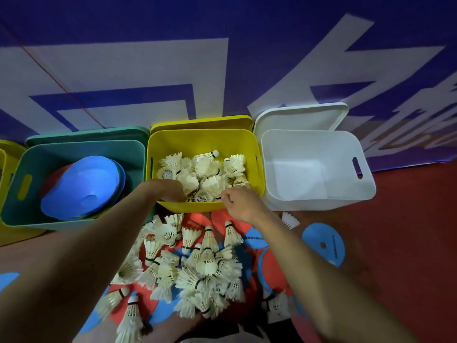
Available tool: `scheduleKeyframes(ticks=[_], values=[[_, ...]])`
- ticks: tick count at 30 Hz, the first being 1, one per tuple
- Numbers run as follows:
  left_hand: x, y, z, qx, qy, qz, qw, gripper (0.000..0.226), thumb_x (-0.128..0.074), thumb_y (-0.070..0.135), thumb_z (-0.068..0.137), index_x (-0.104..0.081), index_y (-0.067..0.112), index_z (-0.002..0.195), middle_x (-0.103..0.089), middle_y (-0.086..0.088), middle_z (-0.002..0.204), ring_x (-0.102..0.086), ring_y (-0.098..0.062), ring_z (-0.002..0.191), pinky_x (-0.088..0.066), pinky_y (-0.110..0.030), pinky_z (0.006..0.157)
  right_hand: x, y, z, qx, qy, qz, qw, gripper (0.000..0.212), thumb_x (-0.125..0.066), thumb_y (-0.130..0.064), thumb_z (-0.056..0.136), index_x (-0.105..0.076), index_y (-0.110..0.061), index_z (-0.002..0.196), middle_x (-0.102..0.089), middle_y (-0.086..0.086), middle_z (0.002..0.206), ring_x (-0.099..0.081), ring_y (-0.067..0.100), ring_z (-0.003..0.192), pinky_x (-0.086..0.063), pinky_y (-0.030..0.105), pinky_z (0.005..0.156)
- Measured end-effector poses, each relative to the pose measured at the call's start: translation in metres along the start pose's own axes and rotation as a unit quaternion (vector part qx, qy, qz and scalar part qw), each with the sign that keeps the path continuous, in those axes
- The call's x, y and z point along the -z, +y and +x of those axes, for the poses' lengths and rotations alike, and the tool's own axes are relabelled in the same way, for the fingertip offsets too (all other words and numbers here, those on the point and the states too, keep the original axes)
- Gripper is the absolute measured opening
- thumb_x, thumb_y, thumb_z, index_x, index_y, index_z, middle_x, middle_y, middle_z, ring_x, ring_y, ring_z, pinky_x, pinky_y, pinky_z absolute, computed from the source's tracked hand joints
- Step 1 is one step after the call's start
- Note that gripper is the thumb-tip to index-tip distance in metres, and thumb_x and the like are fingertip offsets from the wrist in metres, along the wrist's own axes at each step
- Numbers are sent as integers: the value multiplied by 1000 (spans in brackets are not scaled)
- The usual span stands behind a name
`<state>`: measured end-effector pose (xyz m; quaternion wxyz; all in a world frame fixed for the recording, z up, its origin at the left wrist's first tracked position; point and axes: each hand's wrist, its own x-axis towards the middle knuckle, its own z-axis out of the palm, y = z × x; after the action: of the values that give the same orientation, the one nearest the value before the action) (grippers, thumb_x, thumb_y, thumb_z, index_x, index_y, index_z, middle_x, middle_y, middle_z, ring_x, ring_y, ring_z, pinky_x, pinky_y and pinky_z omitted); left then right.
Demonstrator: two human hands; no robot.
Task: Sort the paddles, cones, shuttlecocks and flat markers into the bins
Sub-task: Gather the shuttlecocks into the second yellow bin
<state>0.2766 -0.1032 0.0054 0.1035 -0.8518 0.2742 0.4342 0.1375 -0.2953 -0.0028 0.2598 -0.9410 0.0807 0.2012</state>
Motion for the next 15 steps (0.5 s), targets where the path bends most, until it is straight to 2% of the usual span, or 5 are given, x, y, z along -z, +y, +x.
scheduleKeyframes(ticks=[3, 6, 9, 12, 15], values=[[7, -1, -7, -17, 44, 23, 999, 42, -42, 44, 101, -62, 11, 85, -61, -6, 89, -54, -17, 72, -39, -29, 64, 8, 4, -14, 28, 62, 39, 997, 32, -42, -21, 102, -67, -18, 121, -63, 0, 125, -45, 22, 121, -31, 31, 106], [12, -6, -22, -13, 89, 30, 995, 38, -42, 42, 102, -63, 11, 97, -60, -5, 92, -57, -20, 82, -46, -32, 72, 7, 15, -38, 62, 179, 83, 978, 30, -45, -14, 99, -68, -20, 117, -64, -6, 118, -47, 17, 115, -40, 31, 101], [2, -15, -49, -71, 226, 10, 971, 27, -42, 27, 103, -62, 10, 100, -65, -2, 89, -63, -17, 78, -56, -33, 72, -12, 33, -67, 65, 248, 112, 960, 27, -48, -11, 96, -70, -21, 108, -64, -9, 107, -52, 13, 107, -44, 28, 94], [-27, -13, -82, -171, 320, -156, 919, 23, -52, 30, 100, -72, 18, 103, -69, 4, 96, -66, -11, 81, -57, -31, 71, -49, 45, -81, 27, 189, 104, 976, 26, -50, -12, 95, -69, -23, 108, -63, -8, 105, -52, 14, 103, -46, 32, 92], [-70, 8, -83, -192, 260, -220, 920, 25, -51, 34, 101, -68, 24, 115, -66, 7, 108, -65, -4, 89, -55, -19, 73, -88, 50, -74, -15, 42, 43, 998, 41, -49, -18, 94, -57, -32, 132, -50, -3, 127, -43, 26, 120, -41, 40, 103]])
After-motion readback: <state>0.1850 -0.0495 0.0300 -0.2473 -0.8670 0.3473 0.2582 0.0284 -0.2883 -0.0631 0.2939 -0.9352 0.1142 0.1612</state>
